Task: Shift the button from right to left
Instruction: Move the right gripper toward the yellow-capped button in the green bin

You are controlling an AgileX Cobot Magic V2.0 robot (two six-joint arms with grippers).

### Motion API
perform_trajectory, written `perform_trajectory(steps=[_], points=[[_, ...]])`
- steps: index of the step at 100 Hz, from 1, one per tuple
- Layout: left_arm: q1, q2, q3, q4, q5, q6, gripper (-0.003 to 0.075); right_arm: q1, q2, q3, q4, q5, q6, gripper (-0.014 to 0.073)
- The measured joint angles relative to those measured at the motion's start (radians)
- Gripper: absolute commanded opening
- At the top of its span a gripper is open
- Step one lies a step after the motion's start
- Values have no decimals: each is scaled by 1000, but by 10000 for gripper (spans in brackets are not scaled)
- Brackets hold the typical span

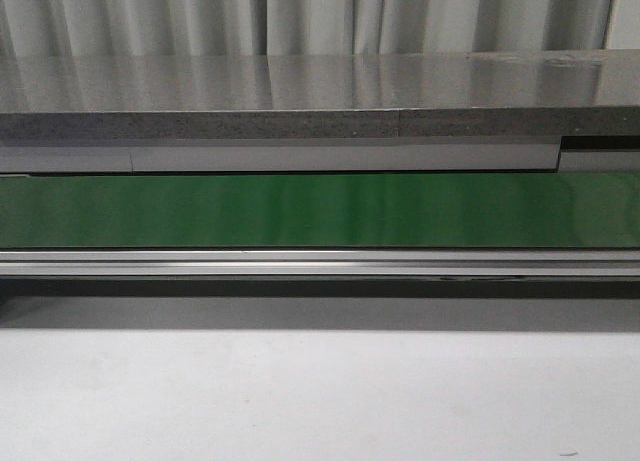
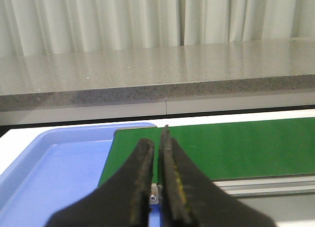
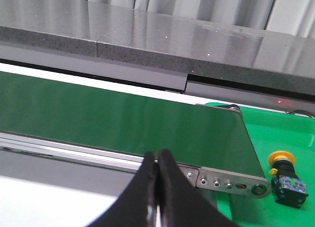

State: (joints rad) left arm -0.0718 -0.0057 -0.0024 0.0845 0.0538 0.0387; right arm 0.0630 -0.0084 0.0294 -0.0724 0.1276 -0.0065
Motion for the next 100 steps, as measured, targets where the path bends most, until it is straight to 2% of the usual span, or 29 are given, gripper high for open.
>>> perform_trajectory(steps=[73, 91, 100], points=[[0, 0, 0, 0, 0, 0, 5, 0, 0, 0, 0, 0, 0, -67], [0, 0, 0, 0, 0, 0, 5, 0, 0, 0, 7, -64, 0, -67], [0, 0, 0, 0, 0, 0, 5, 0, 0, -30, 33, -34, 0, -67]])
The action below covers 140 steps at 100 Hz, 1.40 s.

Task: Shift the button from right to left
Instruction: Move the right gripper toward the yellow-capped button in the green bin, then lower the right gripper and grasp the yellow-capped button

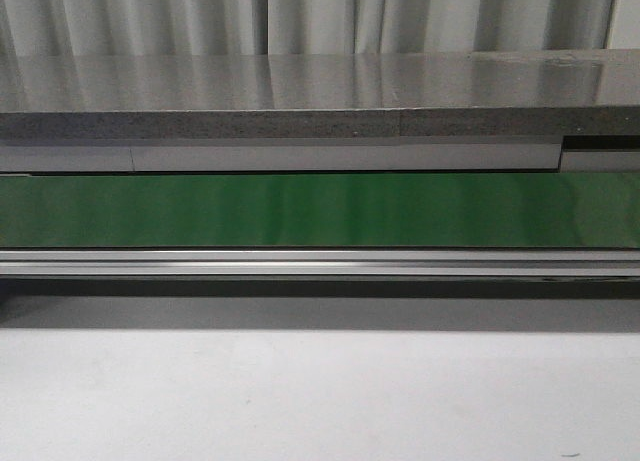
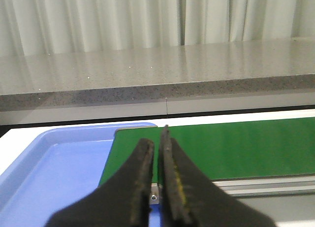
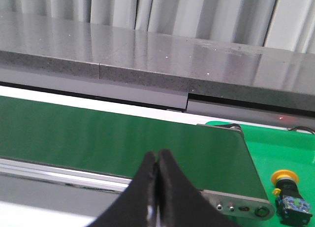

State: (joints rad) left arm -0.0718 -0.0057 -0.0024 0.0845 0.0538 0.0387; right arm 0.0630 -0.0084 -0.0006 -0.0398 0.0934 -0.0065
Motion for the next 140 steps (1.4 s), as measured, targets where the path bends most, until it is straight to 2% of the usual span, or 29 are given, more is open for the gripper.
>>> perform_trajectory(steps=[22, 57, 72, 91, 101, 118, 123, 127, 140], points=[[0, 0, 0, 0, 0, 0, 5, 0, 84, -233, 13, 230, 0, -67], [0, 0, 0, 0, 0, 0, 5, 0, 439, -657, 19, 656, 61, -67], [0, 0, 0, 0, 0, 0, 5, 0, 557, -759, 21, 698, 64, -67], [0, 0, 0, 0, 0, 0, 5, 0, 616, -771, 23, 696, 66, -55], [0, 0, 0, 0, 0, 0, 5, 0, 620, -771, 23, 700, 66, 40], [0, 0, 0, 0, 0, 0, 5, 0, 620, -771, 23, 721, 66, 377], [0, 0, 0, 0, 0, 0, 5, 0, 620, -771, 23, 725, 66, 450], [0, 0, 0, 0, 0, 0, 5, 0, 620, -771, 23, 725, 66, 482], [0, 0, 0, 0, 0, 0, 5, 0, 620, -771, 18, 725, 85, 486]])
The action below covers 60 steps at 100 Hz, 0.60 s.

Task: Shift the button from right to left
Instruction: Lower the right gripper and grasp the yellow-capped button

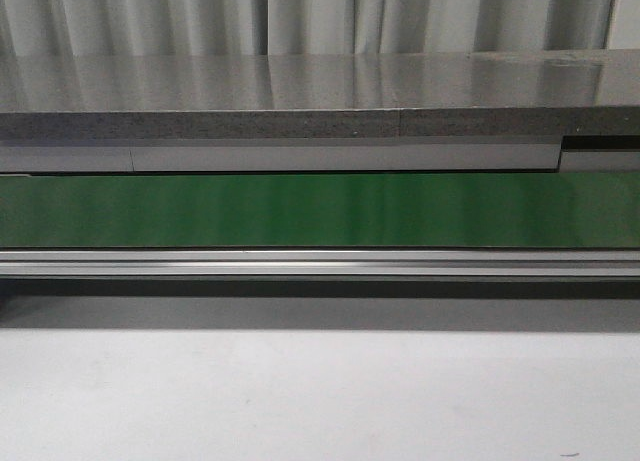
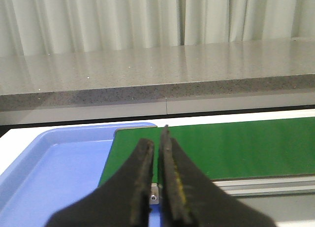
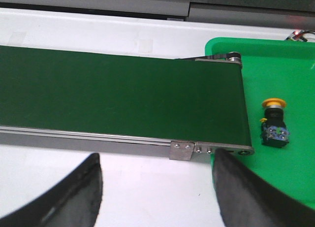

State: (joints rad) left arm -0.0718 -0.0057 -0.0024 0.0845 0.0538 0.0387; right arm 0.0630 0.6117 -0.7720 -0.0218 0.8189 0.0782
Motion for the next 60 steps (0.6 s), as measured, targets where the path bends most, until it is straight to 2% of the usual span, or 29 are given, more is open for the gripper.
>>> perform_trajectory(steps=[12, 28, 41, 60], points=[[0, 0, 0, 0, 0, 0, 5, -24, 0, 0, -56, 13, 97, 486], [0, 0, 0, 0, 0, 0, 5, -83, 6, 0, -216, 51, 205, 486], [0, 0, 0, 0, 0, 0, 5, -144, 57, -15, -305, 89, 230, 486], [0, 0, 0, 0, 0, 0, 5, -235, 201, -65, -330, 93, 234, 486]])
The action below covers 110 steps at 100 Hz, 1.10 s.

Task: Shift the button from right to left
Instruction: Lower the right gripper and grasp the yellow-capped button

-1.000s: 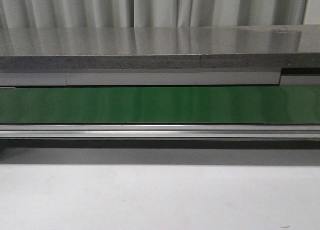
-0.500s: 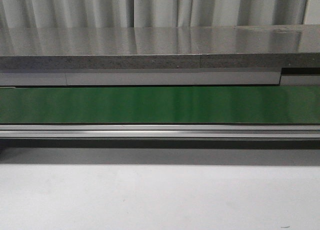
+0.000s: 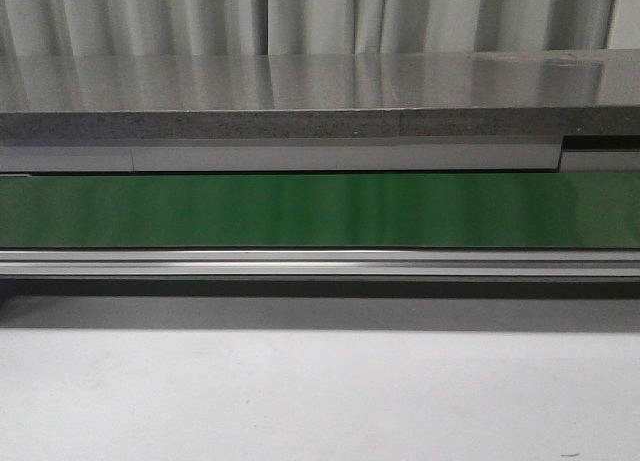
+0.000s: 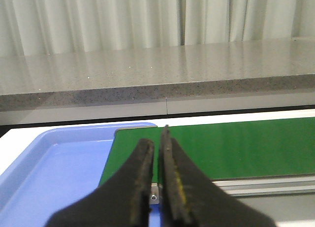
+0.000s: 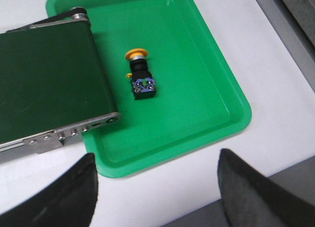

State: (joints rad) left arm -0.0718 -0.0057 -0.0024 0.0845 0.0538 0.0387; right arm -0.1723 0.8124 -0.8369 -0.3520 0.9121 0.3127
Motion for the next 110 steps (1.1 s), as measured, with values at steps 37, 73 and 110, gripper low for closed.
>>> perform_trajectory(steps=[37, 73, 110], points=[[0, 0, 0, 0, 0, 0, 5, -108, 358, -112, -5, -108, -4, 489], [0, 0, 0, 0, 0, 0, 5, -205, 630, -138, -7, -314, -28, 489], [0, 0, 0, 0, 0, 0, 5, -274, 784, -142, 125, -470, -147, 489]])
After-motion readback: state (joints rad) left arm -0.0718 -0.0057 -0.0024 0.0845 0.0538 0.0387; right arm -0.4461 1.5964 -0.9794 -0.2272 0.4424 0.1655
